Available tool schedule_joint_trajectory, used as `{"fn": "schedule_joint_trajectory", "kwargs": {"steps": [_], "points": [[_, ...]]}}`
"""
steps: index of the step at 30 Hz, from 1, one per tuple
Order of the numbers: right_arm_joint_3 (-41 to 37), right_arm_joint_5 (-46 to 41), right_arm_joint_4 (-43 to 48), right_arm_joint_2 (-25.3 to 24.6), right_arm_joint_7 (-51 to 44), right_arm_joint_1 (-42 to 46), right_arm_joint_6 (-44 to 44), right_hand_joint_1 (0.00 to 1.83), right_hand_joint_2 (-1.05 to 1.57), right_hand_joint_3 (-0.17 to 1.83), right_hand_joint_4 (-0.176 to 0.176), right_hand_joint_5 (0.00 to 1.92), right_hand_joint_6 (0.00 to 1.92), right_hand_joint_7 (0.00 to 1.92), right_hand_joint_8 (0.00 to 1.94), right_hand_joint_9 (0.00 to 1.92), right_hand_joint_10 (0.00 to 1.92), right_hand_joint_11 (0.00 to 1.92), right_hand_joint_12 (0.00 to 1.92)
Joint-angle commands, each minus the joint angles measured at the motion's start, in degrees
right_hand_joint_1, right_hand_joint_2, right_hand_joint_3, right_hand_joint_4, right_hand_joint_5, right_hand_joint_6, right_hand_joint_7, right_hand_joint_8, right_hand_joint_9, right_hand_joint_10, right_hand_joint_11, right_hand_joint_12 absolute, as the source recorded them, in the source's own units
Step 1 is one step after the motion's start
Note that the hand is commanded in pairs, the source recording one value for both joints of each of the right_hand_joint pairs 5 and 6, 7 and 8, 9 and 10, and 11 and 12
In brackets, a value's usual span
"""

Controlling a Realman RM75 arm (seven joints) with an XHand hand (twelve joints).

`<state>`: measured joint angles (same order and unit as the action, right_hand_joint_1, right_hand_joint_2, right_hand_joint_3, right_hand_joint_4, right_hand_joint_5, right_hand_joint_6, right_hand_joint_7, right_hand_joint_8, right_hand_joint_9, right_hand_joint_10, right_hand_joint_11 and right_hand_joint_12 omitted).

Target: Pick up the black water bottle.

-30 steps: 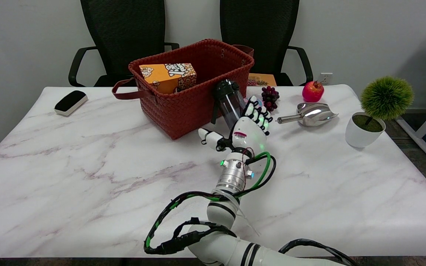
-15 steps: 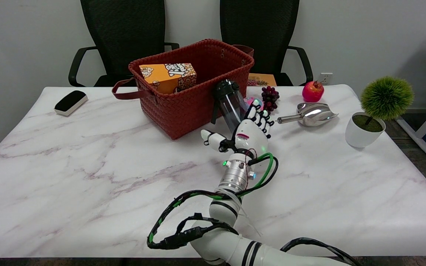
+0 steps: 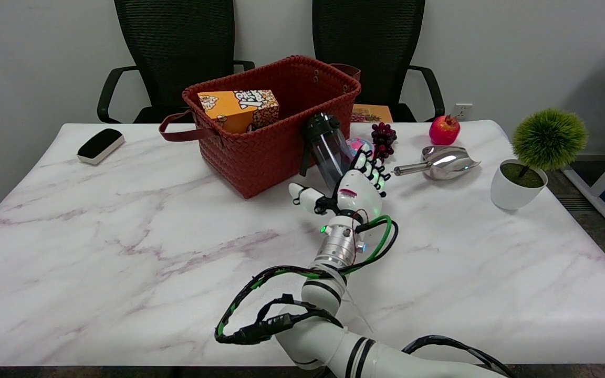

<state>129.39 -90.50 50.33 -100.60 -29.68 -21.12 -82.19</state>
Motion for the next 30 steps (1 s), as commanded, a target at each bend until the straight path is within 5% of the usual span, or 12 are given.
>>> {"fn": "schedule_joint_trajectory", "kwargs": {"steps": [1,30], "points": [[-1.25,-1.13,-0.52,0.74,1.19,-0.76,1.58,0.87,0.6,0.03,0.0,0.0,0.0,0.09,0.09,0.0,0.0,0.0,0.0],[-1.25,-3.08,-1.08,1.96,3.91,-1.02,3.36,0.91,0.64,0.01,0.0,0.0,0.0,0.11,0.11,0.0,0.0,0.02,0.02]]}}
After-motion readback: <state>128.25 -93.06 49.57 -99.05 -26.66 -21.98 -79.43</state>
